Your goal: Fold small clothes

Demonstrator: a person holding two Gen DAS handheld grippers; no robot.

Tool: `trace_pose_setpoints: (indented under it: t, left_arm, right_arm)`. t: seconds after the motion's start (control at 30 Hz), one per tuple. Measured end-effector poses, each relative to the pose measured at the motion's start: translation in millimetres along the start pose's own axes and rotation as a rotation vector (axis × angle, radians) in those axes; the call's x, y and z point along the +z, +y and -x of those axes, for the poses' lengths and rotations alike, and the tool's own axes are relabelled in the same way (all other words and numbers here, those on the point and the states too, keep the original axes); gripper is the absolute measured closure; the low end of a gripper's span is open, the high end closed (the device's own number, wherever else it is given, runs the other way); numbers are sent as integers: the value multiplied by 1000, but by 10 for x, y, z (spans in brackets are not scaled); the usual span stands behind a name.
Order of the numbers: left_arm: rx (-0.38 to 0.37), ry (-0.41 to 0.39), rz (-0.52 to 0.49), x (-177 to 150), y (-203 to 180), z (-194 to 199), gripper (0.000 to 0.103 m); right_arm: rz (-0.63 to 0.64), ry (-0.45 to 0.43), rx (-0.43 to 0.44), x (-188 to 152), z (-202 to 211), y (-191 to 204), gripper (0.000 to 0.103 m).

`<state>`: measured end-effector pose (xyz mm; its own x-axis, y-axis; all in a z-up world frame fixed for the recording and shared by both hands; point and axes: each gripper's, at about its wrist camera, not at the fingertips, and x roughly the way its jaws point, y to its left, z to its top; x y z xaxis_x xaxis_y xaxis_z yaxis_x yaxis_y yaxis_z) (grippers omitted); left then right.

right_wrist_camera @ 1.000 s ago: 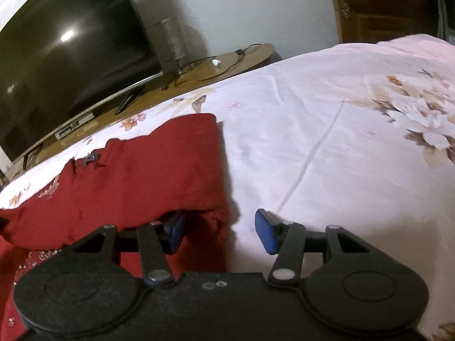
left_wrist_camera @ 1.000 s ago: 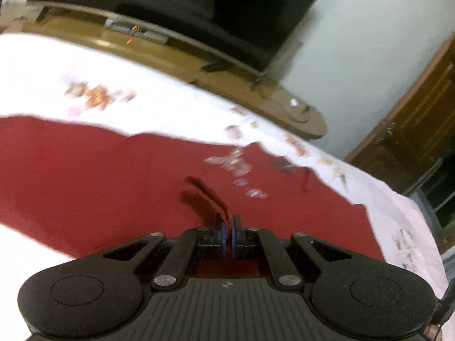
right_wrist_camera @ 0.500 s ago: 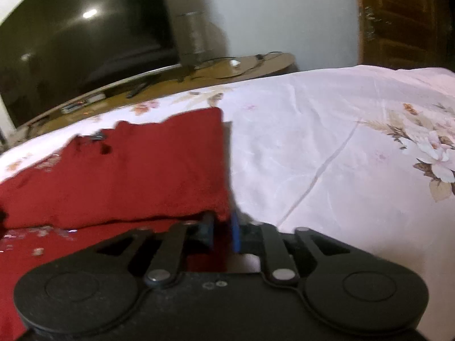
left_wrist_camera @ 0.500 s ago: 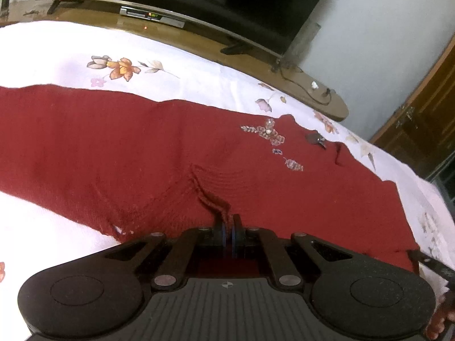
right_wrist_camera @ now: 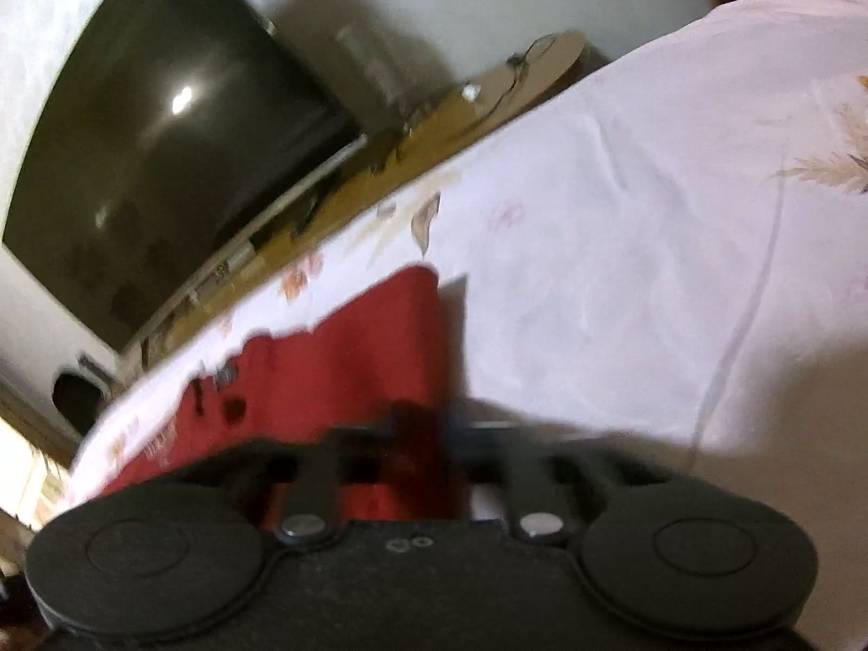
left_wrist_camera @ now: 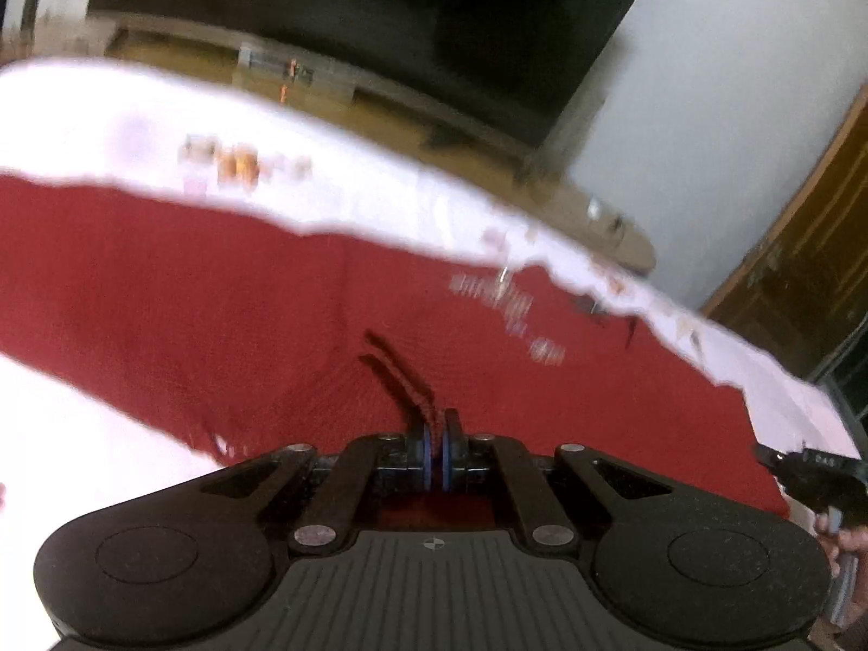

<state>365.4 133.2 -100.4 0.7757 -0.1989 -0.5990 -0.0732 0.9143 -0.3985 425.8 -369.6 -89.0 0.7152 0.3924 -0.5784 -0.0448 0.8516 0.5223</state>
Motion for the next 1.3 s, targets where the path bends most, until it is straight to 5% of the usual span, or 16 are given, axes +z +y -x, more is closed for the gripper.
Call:
trace_pose_setpoints:
  t: [0.07,0.27,0.3,0.33,0.4,0.47,0.63,0.7,0.77,0.9,1.0,1.2,1.27,1.3]
  left_arm:
    - [57,8,-26,-42,-11,-36,100]
    - [69,22,-14,-61,20,-85,96]
    - [85,15,-3,-46,37,-50,86]
    - [124,-12,5,-30,67,34,65]
    - [203,-130,-22,14,30,247,32]
    - [183,-183,-58,103,-85,274,31]
    - [67,-113,-228,135,-720,-234,31]
    - [111,-64,-272,79,-797,-467,31]
    - [235,9,-289,47,-675,-679,31]
    - [211,-21,-342,13,-594,-592,31]
    - [202,-47,-297,93,-643,-459,31]
    - [115,-71,-338,-90,-912,-334,31]
    - [189,17,-387,-188,-924,-526,30]
    - [184,-19,-403,-237,-887,-505,25]
  right_arm:
    - [80,-85,-22,-35,191,126,96]
    - [147,-45,-108,-94,10,136,94]
    - [164,-44,-118,-95,18,163,85]
    - [173,-54,-122,-92,54,183,76]
    - [200,-122,-115,-72,199,214,73]
    - [217,-147,-83,9,227,226,74]
    - [318,-63,-9,146,-166,525,74]
    - [432,-22,-20,94,-358,689,76]
    - [518,-28,-120,84,-489,675,75]
    - [377,-54,-164,254,-471,279,88]
    - [410,-56,-217,231,-385,362,74]
    - [397,-114,-58,-188,223,601,72]
    - [449,-67,-42,-375,224,692,74]
    - [482,-32,-88,-467,149,695,75]
